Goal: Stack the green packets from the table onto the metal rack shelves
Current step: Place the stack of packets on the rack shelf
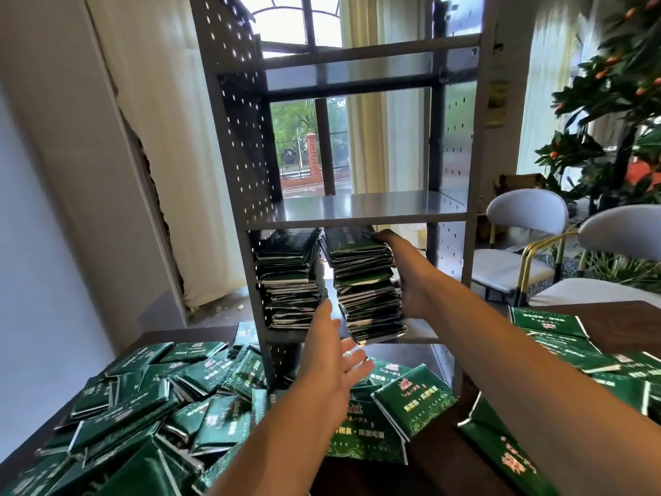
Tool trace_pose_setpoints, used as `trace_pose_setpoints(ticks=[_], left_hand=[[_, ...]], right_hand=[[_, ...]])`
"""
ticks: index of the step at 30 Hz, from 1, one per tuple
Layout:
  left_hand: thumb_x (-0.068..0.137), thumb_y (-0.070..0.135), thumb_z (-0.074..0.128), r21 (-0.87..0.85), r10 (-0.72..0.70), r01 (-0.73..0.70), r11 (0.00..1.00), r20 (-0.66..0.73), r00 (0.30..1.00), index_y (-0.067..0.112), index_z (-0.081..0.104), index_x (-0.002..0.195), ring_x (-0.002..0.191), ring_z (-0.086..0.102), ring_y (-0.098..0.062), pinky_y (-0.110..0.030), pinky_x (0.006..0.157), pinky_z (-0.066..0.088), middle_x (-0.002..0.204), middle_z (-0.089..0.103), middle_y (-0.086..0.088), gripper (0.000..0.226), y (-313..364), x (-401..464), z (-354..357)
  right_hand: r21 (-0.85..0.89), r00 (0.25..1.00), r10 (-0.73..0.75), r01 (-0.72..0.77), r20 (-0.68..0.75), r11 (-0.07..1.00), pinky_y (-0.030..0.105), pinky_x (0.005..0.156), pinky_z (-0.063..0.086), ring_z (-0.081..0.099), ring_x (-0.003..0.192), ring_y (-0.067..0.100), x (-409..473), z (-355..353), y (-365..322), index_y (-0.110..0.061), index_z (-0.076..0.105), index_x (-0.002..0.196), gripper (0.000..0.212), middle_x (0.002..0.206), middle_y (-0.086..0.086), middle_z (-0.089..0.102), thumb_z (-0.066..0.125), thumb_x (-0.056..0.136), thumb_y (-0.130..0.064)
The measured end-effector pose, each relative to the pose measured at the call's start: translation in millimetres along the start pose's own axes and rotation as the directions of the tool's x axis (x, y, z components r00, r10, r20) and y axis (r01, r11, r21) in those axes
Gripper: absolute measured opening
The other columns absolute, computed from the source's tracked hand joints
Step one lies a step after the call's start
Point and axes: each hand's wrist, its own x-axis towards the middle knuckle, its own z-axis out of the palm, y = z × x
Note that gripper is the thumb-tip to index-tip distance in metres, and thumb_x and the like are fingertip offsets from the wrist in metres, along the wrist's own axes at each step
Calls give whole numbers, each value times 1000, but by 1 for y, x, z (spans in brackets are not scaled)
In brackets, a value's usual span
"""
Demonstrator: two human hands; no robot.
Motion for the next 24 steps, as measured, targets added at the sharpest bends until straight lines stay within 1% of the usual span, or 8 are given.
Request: trace_pose_setpoints(ticks=[2, 7, 13, 16, 18, 20, 22, 24], left_hand=[[100, 51, 51, -90, -63, 67, 994, 43, 997, 14, 41, 148, 116, 57, -49, -55, 98, 50, 143, 45, -27, 62, 1, 3, -2], [95, 40, 63, -220, -115, 139, 966, 118, 986, 10, 41, 147, 110, 56, -51, -57, 103, 46, 127, 47, -30, 63, 8, 9, -7], [95, 30, 64, -224, -89, 113, 968, 114, 990, 4, 48, 140, 105, 57, -43, -50, 99, 49, 119, 50, -27, 54, 9, 12, -8], [95, 27, 65, -219, -65, 82, 972, 84, 994, 2, 52, 132, 99, 59, -40, -48, 98, 51, 115, 52, -27, 47, 9, 15, -8], [96, 25, 64, -234, -58, 70, 970, 57, 997, 2, 54, 131, 98, 60, -39, -45, 93, 52, 122, 51, -28, 43, 7, 16, -8], [97, 22, 62, -255, -43, 48, 966, 26, 999, 2, 54, 130, 97, 60, -36, -43, 92, 52, 126, 50, -26, 39, 2, 16, -8], [97, 17, 61, -284, -6, 3, 959, -8, 1000, 0, 54, 131, 93, 59, -31, -43, 94, 52, 117, 52, -20, 39, -1, 16, -7], [98, 13, 59, -313, 27, -41, 949, -48, 998, -2, 53, 133, 88, 56, -27, -45, 99, 51, 105, 53, -14, 38, -1, 15, -6]], right_hand=[[-8, 1000, -2, 2, -25, 1000, 56, 97, 51, 58, 117, 39, 0, 1, 2, -26, 58, 131, 96, 132, 15, 57, 71, 48, -74], [-33, 999, -7, 6, -42, 999, 57, 95, 52, 61, 114, 39, 10, -4, 6, -27, 62, 127, 94, 130, 16, 60, 72, 46, -75], [-35, 999, -27, 26, -29, 999, 54, 98, 52, 63, 111, 39, -6, 1, -1, -22, 63, 122, 73, 122, 18, 65, 63, 66, -68], [-31, 999, -2, 0, -42, 1000, 55, 102, 48, 59, 115, 39, -7, -1, -1, -22, 58, 127, 81, 125, 17, 61, 62, 63, -71], [-53, 998, -3, 1, -55, 999, 56, 102, 47, 58, 115, 38, -9, 0, -2, -24, 57, 128, 74, 126, 16, 60, 61, 72, -72], [-83, 999, -28, 25, -39, 996, 55, 104, 46, 57, 115, 36, -14, 2, -3, -24, 60, 118, 56, 121, 15, 60, 56, 83, -68], [-88, 999, -43, 42, -11, 995, 53, 106, 44, 57, 110, 32, -18, 4, -4, -25, 62, 101, 40, 109, 12, 62, 51, 91, -62], [-85, 999, -53, 52, -6, 995, 49, 106, 44, 58, 99, 28, -23, 7, -5, -25, 62, 92, 36, 96, 9, 62, 47, 96, -57]])
